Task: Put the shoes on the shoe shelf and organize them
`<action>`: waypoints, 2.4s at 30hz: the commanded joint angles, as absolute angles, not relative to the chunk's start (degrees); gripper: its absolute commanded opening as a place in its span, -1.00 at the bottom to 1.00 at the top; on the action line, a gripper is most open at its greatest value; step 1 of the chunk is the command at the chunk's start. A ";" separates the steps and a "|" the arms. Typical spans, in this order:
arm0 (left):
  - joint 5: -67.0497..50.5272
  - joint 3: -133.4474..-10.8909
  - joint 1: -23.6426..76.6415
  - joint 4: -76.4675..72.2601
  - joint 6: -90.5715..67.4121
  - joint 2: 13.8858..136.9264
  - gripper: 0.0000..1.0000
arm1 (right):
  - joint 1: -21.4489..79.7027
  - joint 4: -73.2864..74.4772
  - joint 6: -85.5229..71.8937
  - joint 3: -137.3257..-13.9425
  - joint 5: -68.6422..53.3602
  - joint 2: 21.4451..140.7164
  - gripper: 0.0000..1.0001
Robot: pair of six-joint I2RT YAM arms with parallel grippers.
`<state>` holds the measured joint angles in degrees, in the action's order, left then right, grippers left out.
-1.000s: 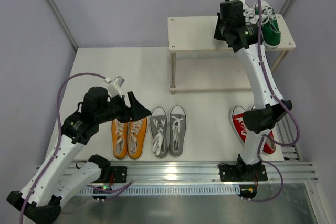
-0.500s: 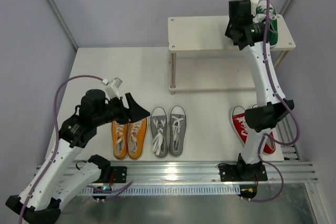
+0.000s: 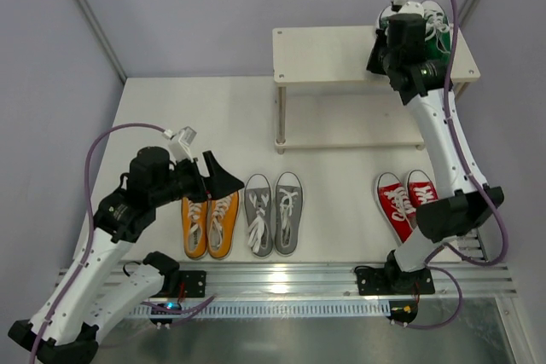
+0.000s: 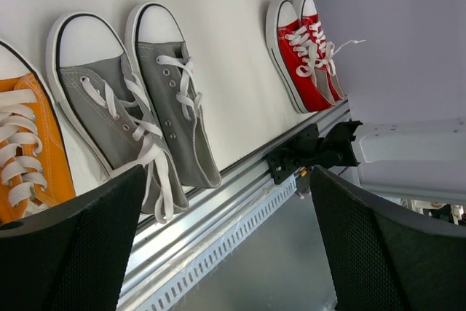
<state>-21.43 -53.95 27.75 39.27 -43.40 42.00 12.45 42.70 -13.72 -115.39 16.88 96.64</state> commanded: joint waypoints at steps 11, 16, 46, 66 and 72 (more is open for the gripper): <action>-17.05 -52.04 27.95 42.45 -43.59 39.90 0.99 | 33.09 37.77 -10.98 -94.93 3.15 66.28 0.52; -11.47 -48.60 33.45 42.02 -44.03 46.05 0.99 | 49.44 48.05 -21.93 -83.25 21.32 60.66 0.94; 32.78 -55.03 66.88 44.38 -68.38 56.89 1.00 | 63.98 45.81 -48.69 -52.65 18.10 50.44 0.99; 37.79 -50.54 66.88 64.25 -77.17 28.22 0.99 | 65.48 38.20 -50.18 -72.92 16.17 94.29 1.00; 38.76 -50.27 66.88 67.40 -78.22 24.79 0.99 | 65.39 46.76 -53.09 -79.45 19.25 103.71 0.97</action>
